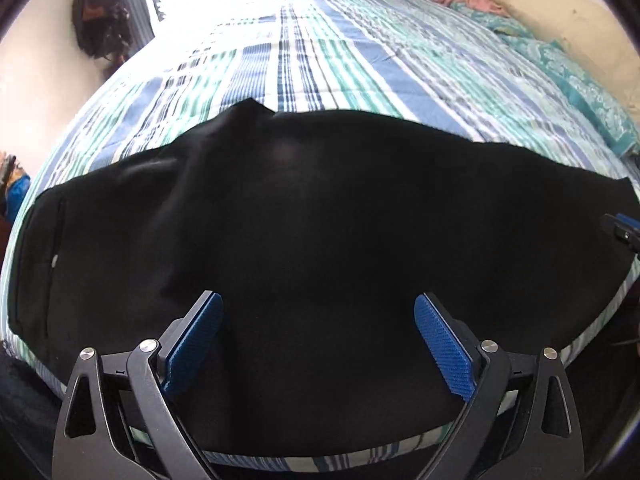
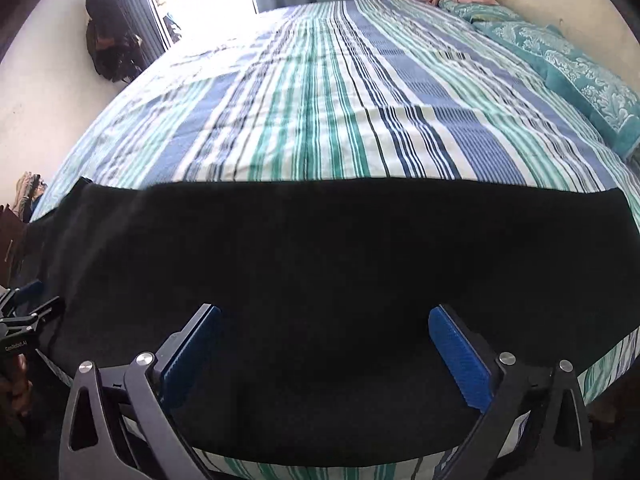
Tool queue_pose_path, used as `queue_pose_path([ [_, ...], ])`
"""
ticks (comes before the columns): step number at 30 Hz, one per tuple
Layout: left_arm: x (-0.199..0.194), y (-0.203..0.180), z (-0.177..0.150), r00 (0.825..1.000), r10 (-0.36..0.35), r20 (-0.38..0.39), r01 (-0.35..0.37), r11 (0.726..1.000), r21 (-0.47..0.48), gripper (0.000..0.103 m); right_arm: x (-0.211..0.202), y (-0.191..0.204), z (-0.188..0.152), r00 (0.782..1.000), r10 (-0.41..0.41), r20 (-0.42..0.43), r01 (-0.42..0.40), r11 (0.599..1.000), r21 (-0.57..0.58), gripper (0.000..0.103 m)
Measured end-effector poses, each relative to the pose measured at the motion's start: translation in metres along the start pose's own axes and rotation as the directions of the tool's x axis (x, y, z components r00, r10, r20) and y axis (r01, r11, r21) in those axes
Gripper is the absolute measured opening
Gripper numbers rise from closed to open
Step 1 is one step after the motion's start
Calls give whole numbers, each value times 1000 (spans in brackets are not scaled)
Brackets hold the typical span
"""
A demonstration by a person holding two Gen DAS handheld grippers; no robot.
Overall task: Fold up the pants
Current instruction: 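Release both grippers and flatten the folded black trousers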
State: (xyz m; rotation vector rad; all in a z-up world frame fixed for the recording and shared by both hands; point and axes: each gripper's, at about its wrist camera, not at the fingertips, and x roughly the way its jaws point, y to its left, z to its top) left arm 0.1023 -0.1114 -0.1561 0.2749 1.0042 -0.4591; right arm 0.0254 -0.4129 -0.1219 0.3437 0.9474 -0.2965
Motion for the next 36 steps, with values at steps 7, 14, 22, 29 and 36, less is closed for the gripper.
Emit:
queue_pose_path([
  [7,0,-13,13,999,44,33,-44,999,18,98,15,-1,-4,998,-13,-67,12,1000,-9,102],
  [14,7,2,2,995,95,17,-95,995,-4,98,5,-22,-1,1000,1,-21,1,995,95,102],
  [22,-1,28,3,991,126,38,-122,988,-94,98,10,-50,-2,999,16,-36,-7,974,227,102],
  [29,-3,39,2,988,148,39,-142,982,-125,98,2,-76,1,1000,-2,-8,4,946,323,102],
  [36,-5,40,3,986,160,40,-154,981,-121,98,-6,-126,10,1000,-20,5,16,899,438,102],
])
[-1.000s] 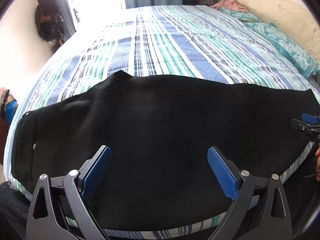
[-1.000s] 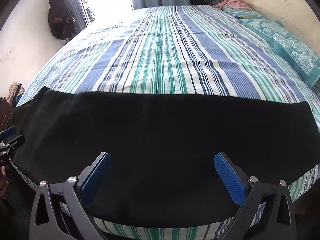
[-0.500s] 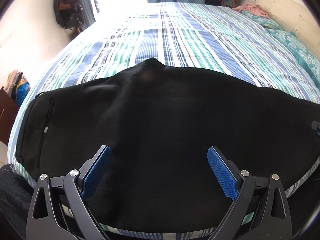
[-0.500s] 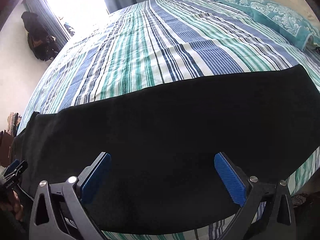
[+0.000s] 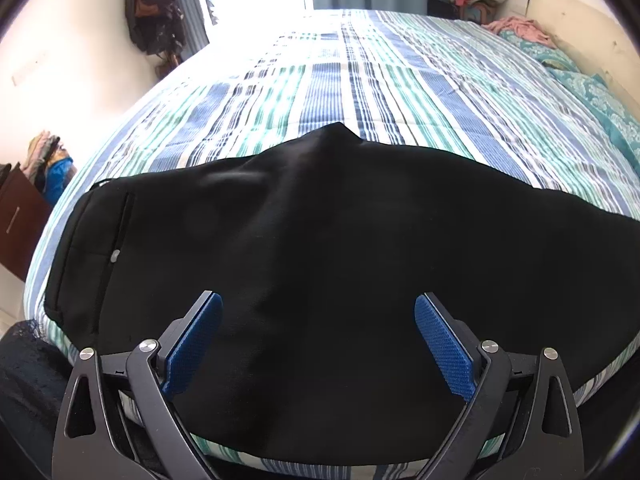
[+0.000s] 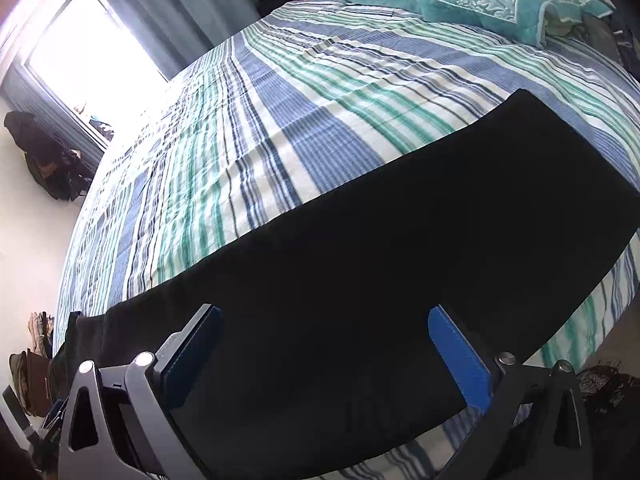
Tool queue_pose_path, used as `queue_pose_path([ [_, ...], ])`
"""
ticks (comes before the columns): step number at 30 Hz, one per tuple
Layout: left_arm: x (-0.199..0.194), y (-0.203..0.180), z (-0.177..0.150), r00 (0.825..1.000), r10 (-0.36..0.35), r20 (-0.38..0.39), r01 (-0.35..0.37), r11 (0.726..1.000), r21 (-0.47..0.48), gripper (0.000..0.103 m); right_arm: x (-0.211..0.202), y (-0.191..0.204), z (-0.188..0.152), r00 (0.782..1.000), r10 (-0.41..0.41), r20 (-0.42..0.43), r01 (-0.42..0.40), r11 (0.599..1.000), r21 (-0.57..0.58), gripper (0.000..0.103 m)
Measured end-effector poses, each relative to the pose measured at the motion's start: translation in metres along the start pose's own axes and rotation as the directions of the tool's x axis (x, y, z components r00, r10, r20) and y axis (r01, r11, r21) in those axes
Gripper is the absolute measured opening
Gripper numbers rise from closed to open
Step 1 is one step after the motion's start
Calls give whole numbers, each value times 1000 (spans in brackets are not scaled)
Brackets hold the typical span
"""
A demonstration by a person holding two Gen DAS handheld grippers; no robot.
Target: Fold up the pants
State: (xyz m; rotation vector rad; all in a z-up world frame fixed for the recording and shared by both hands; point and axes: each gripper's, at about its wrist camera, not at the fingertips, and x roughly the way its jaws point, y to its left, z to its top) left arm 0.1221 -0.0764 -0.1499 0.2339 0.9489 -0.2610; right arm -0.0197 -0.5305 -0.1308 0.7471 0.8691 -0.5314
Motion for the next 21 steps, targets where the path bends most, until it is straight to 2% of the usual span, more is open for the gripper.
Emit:
queue_pose_path([
  [2,-1,2,0,1000,2,4,-2,1000,1,98,-5,-26,24,999,-50,17,49,998,34,102],
  [6,-1,7,-1,1000,13,-2,-13,1000,-7,98,-31,-104,74,988,-140,59,126,973,193,102],
  [9,1,10,1,1000,15,-7,-15,999,-31,98,-57,-147,98,974,-192,119,165,965,204,102],
  [11,4,11,1,1000,18,-13,-19,999,-37,98,-59,-168,104,988,-122,98,104,979,173,102],
  [13,6,8,0,999,23,-23,-23,999,-28,98,-48,-185,104,999,18,32,-23,986,162,101],
  [16,7,4,-3,999,32,-34,-32,999,-2,98,-31,-191,98,988,144,-57,-135,982,134,94],
  [18,6,2,-3,999,35,-33,-35,999,6,98,-24,-185,95,980,176,-96,-168,982,87,93],
  [21,7,-1,-3,998,46,-37,-45,999,14,98,-12,-178,100,967,213,-136,-209,977,46,82],
])
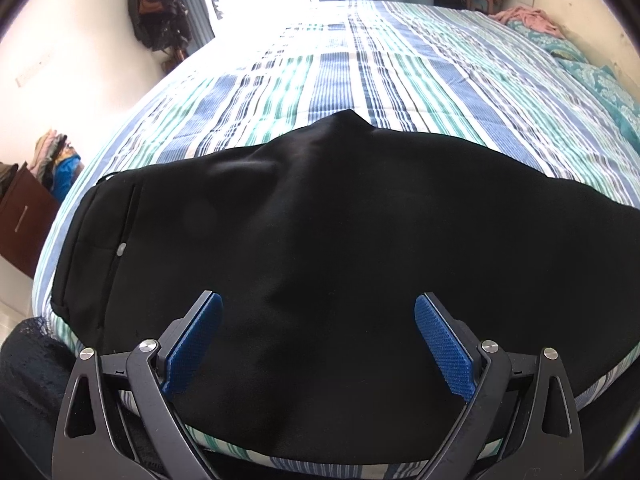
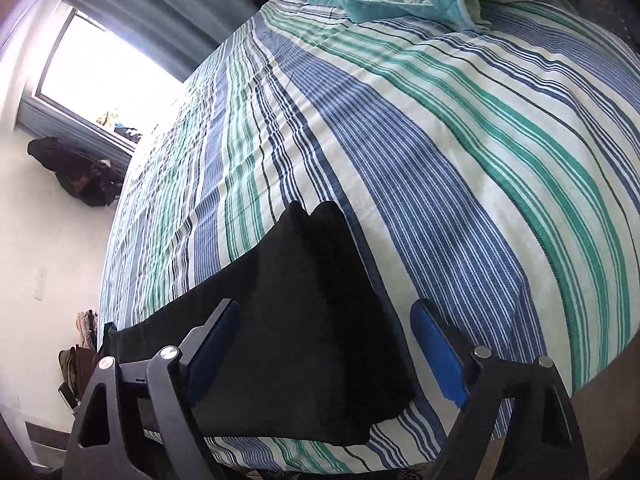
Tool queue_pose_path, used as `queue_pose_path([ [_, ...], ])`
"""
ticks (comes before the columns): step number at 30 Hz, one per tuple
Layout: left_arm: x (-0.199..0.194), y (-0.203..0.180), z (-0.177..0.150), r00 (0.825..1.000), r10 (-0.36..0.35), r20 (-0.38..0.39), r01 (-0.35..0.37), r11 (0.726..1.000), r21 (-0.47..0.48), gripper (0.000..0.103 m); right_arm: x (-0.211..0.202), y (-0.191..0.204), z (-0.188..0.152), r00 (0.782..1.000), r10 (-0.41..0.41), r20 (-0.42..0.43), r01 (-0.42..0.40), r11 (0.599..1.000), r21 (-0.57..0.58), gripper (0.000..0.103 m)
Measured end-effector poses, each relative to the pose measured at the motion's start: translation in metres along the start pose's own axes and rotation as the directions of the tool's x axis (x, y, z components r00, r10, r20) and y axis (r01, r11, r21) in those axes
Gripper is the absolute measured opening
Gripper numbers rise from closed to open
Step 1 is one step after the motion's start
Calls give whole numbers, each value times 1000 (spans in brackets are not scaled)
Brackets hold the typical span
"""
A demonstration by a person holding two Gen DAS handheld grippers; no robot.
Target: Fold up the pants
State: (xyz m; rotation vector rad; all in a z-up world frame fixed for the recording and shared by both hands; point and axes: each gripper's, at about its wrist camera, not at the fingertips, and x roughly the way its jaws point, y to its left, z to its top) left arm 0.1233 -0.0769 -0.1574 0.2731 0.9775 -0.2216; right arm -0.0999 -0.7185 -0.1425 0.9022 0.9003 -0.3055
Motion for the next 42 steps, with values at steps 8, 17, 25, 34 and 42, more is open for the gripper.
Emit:
queue_pose_path([
  [8,1,-8,-2,1000,18,-9,-18,999,29,98,29,-2,14,985,73,-157,-70,997,26,61],
  [17,1,-5,-1,1000,-20,-8,20,1000,0,98,8,26,-5,979,193,-61,-185,976,114,15],
  [25,0,16,4,995,-93,24,95,991,-95,98,16,162,-57,840,543,-26,-535,834,133,14],
  [34,-6,64,4,988,-138,66,150,960,-235,98,139,367,-143,730,661,-171,-653,749,108,14],
  [42,-21,82,3,978,-175,112,200,935,-293,98,185,477,-208,879,377,-292,-458,840,-292,53],
])
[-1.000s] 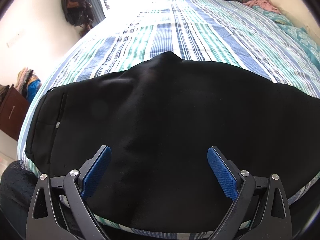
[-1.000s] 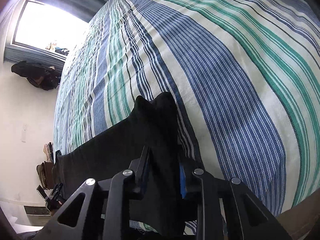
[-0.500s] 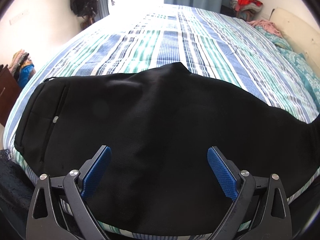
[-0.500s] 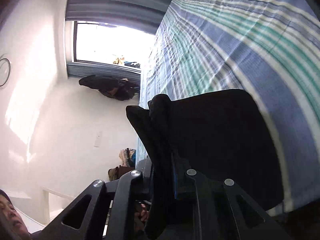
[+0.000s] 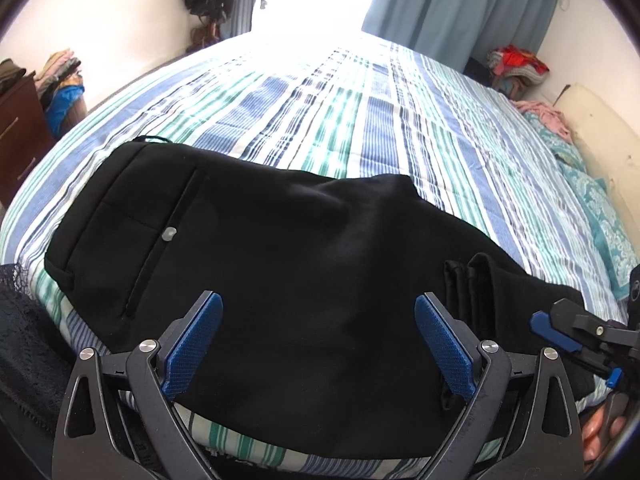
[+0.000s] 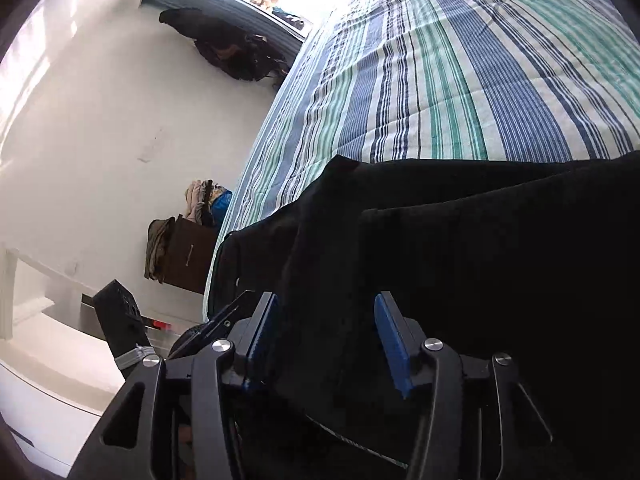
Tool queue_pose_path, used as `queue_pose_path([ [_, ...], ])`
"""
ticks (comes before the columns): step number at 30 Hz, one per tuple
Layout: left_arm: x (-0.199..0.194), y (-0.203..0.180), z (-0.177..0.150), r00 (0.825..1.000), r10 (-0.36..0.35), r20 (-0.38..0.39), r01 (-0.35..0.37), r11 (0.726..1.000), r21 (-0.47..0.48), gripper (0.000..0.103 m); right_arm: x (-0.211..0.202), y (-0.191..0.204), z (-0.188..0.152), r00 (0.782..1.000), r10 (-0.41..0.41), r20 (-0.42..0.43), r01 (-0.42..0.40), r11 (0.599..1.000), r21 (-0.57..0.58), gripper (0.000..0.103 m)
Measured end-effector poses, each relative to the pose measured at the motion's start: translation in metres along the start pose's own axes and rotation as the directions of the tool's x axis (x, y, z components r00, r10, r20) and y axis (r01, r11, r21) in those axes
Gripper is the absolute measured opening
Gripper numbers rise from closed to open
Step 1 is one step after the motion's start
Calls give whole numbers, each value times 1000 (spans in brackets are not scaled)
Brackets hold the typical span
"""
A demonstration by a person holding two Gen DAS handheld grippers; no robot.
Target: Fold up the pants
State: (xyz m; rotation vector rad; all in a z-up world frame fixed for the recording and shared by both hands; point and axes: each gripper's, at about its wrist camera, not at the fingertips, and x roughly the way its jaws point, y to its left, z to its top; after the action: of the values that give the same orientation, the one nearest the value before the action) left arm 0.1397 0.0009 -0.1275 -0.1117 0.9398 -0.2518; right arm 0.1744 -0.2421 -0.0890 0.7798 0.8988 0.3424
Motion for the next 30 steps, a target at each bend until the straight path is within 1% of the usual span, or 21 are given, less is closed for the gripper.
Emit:
queue_pose_path([
  [1,-4,-4,0,1000,-21,9,20,1000,16,98,-15,3,-1,999,-25,36,27,999,-41,57],
  [3,-12,-21,-3,994,-104,15,103,991,84,97,-55,-2,-2,986,-102,133,115,988,-99,74],
  [4,-15,-35,-5,987,-160,6,158,978,138,96,-77,-7,-7,971,-150,188,174,978,-116,82],
  [6,-18,-68,-13,970,-242,-31,242,936,254,90,-120,-24,-19,931,-235,279,276,954,-118,84],
  [8,-10,-98,-23,966,-241,-90,258,902,346,74,-152,-46,-27,899,-298,320,339,937,-80,84],
  [9,-4,-109,-28,969,-221,-114,247,895,372,73,-164,-58,-27,885,-324,336,359,932,-48,84],
  [10,3,-117,-31,973,-190,-129,225,895,386,73,-173,-67,-32,875,-337,347,362,932,-8,84],
  [12,17,-124,-34,977,-150,-155,199,902,383,73,-198,-81,-44,871,-318,375,319,946,61,84],
  [13,21,-125,-34,975,-141,-170,196,907,374,68,-203,-81,-44,863,-312,398,312,948,67,84],
  [14,26,-125,-35,974,-130,-187,192,911,366,45,-207,-80,-45,853,-316,414,322,945,58,84],
  [16,32,-123,-38,975,-80,-208,153,919,364,11,-206,-77,-44,847,-329,418,351,936,26,84],
  [18,26,-114,-37,976,-74,-204,140,933,333,6,-203,-77,-39,855,-334,397,356,934,19,84],
  [21,20,-104,-37,981,-54,-187,113,939,323,6,-195,-81,-33,906,-214,365,224,974,14,86],
  [22,23,-105,-39,981,-44,-189,108,934,342,9,-188,-85,-32,925,-176,338,177,984,29,97],
  [23,26,-106,-42,983,-24,-183,90,927,364,17,-176,-94,-31,947,-147,286,134,989,65,103],
  [24,26,-106,-44,985,-19,-171,83,923,375,18,-157,-110,-31,971,-135,198,110,985,131,103],
  [25,25,-106,-44,987,-21,-160,80,923,375,27,-136,-128,-34,983,-158,93,135,968,213,101],
  [26,22,-106,-43,987,-21,-160,80,924,374,46,-129,-138,-36,982,-181,59,160,954,254,96],
  [28,13,-101,-40,989,-50,-140,97,931,353,69,-147,-126,-28,978,-156,136,123,966,228,96],
  [29,7,-97,-39,990,-73,-118,110,934,340,75,-159,-118,-21,977,-123,175,85,974,208,96],
  [30,3,-94,-38,990,-93,-107,124,935,333,78,-171,-112,-12,970,-104,218,62,979,193,96],
])
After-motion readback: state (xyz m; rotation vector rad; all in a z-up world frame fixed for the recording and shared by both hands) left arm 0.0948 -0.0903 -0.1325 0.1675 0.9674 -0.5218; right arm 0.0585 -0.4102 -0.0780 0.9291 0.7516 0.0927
